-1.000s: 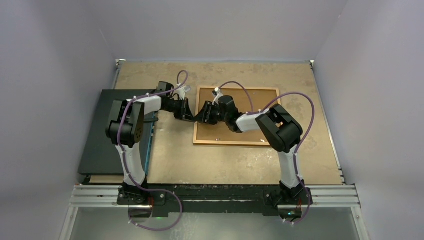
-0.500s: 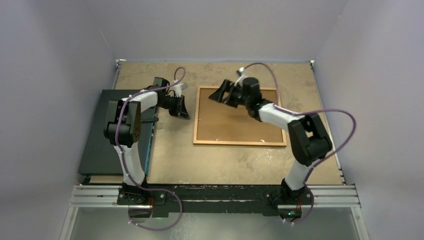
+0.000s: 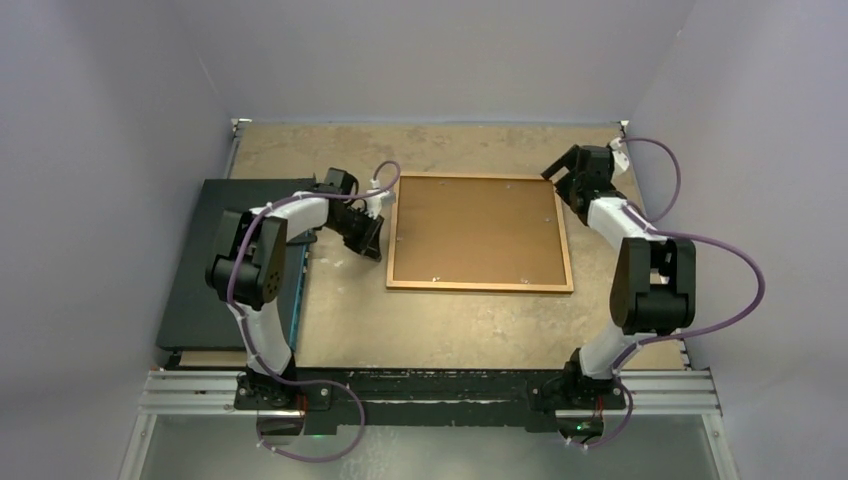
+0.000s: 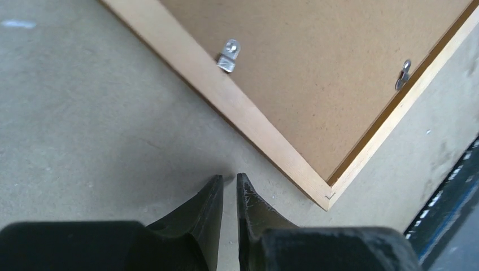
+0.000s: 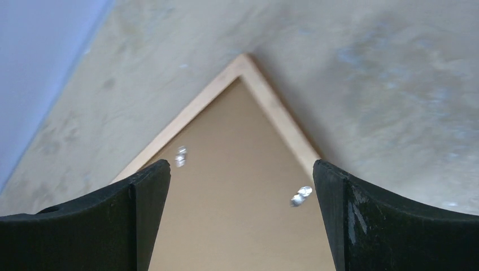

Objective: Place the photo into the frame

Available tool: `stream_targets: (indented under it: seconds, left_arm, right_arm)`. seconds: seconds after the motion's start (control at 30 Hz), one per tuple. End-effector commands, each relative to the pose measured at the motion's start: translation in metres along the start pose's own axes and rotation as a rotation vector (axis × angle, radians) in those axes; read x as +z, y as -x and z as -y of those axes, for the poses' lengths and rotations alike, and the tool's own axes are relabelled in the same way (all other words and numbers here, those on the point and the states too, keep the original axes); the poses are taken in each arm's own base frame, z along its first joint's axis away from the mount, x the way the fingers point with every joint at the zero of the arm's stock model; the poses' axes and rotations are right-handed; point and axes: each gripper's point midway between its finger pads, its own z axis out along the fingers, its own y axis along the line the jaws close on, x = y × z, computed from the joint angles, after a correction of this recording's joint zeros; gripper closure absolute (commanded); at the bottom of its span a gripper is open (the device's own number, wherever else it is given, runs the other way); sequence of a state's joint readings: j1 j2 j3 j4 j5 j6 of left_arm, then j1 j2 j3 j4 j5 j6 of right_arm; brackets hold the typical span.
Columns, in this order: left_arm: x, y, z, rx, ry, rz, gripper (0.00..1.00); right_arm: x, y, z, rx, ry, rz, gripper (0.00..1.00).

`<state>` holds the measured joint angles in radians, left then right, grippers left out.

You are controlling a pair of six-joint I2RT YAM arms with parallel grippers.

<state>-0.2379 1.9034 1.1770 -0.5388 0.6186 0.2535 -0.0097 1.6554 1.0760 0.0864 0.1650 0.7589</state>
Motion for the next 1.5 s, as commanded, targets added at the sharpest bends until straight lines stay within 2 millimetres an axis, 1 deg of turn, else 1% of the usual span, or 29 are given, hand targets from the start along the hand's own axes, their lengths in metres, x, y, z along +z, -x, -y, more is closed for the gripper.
stream_targets:
  seconds: [0.0, 0.07, 0.2, 0.27, 0.3, 0.4, 0.5, 0.53, 0.6, 0.7, 0.8, 0.87, 0.93, 0.97, 1.03, 1.1, 1.17, 1.23, 1.3, 1.37, 1.47]
  left_arm:
    - [0.001, -0.009, 0.001, 0.141, 0.076, -0.041, 0.87]
    - [0.003, -0.010, 0.005, 0.166, 0.080, -0.048, 0.88]
    - [0.007, -0.014, 0.011, 0.200, 0.076, -0.070, 0.89]
    - [0.008, -0.015, 0.015, 0.214, 0.068, -0.075, 0.90]
    - [0.009, -0.017, 0.017, 0.219, 0.059, -0.079, 0.90]
    - [0.014, -0.021, 0.026, 0.234, 0.031, -0.092, 0.90]
    - [0.022, -0.025, 0.040, 0.261, -0.003, -0.116, 0.90]
    - [0.026, -0.027, 0.045, 0.272, -0.013, -0.124, 0.90]
    - [0.035, -0.029, 0.059, 0.297, -0.042, -0.144, 0.90]
    - [0.050, -0.031, 0.085, 0.336, -0.106, -0.167, 0.90]
    - [0.067, -0.036, 0.112, 0.384, -0.161, -0.201, 0.90]
    - [0.077, -0.038, 0.129, 0.413, -0.190, -0.216, 0.90]
    - [0.089, -0.042, 0.142, 0.431, -0.218, -0.238, 0.90]
    - [0.093, -0.041, 0.148, 0.438, -0.229, -0.239, 0.89]
    - [0.105, -0.043, 0.154, 0.437, -0.245, -0.251, 0.89]
    - [0.112, -0.038, 0.157, 0.428, -0.252, -0.240, 0.85]
    - [0.114, -0.032, 0.159, 0.417, -0.255, -0.227, 0.78]
    - [0.111, -0.028, 0.162, 0.413, -0.253, -0.214, 0.71]
    - [0.102, -0.027, 0.167, 0.415, -0.258, -0.208, 0.65]
    - [0.087, -0.025, 0.174, 0.428, -0.263, -0.197, 0.60]
    - [0.063, -0.030, 0.178, 0.449, -0.270, -0.214, 0.55]
  right_arm:
    - [0.014, 0.019, 0.039, 0.016, -0.159, 0.039, 0.01]
    - [0.025, 0.014, 0.044, 0.017, -0.164, 0.016, 0.01]
    - [0.050, -0.012, 0.050, 0.004, -0.167, -0.083, 0.01]
    - [0.060, -0.020, 0.050, 0.006, -0.154, -0.100, 0.01]
    - [0.065, -0.018, 0.048, -0.015, -0.140, -0.088, 0.01]
    - [0.077, -0.037, 0.033, -0.030, -0.074, -0.149, 0.01]
    - [0.085, -0.048, 0.003, -0.067, 0.003, -0.182, 0.01]
    - [0.086, -0.058, -0.016, -0.097, 0.039, -0.198, 0.01]
    - [0.090, -0.075, -0.047, -0.147, 0.098, -0.234, 0.01]
    - [0.090, -0.100, -0.095, -0.197, 0.214, -0.292, 0.01]
    - [0.083, -0.123, -0.141, -0.240, 0.351, -0.344, 0.01]
    - [0.076, -0.141, -0.167, -0.270, 0.433, -0.385, 0.01]
    - [0.064, -0.160, -0.192, -0.313, 0.526, -0.430, 0.01]
    - [0.059, -0.169, -0.202, -0.329, 0.561, -0.444, 0.01]
    - [0.046, -0.192, -0.219, -0.364, 0.629, -0.493, 0.01]
    - [0.037, -0.202, -0.230, -0.389, 0.672, -0.507, 0.01]
    - [0.035, -0.206, -0.235, -0.397, 0.684, -0.514, 0.01]
    - [0.032, -0.204, -0.235, -0.405, 0.675, -0.514, 0.01]
    - [0.034, -0.187, -0.233, -0.405, 0.642, -0.463, 0.01]
    - [0.033, -0.169, -0.235, -0.404, 0.628, -0.413, 0.01]
    - [0.025, -0.137, -0.242, -0.393, 0.632, -0.336, 0.01]
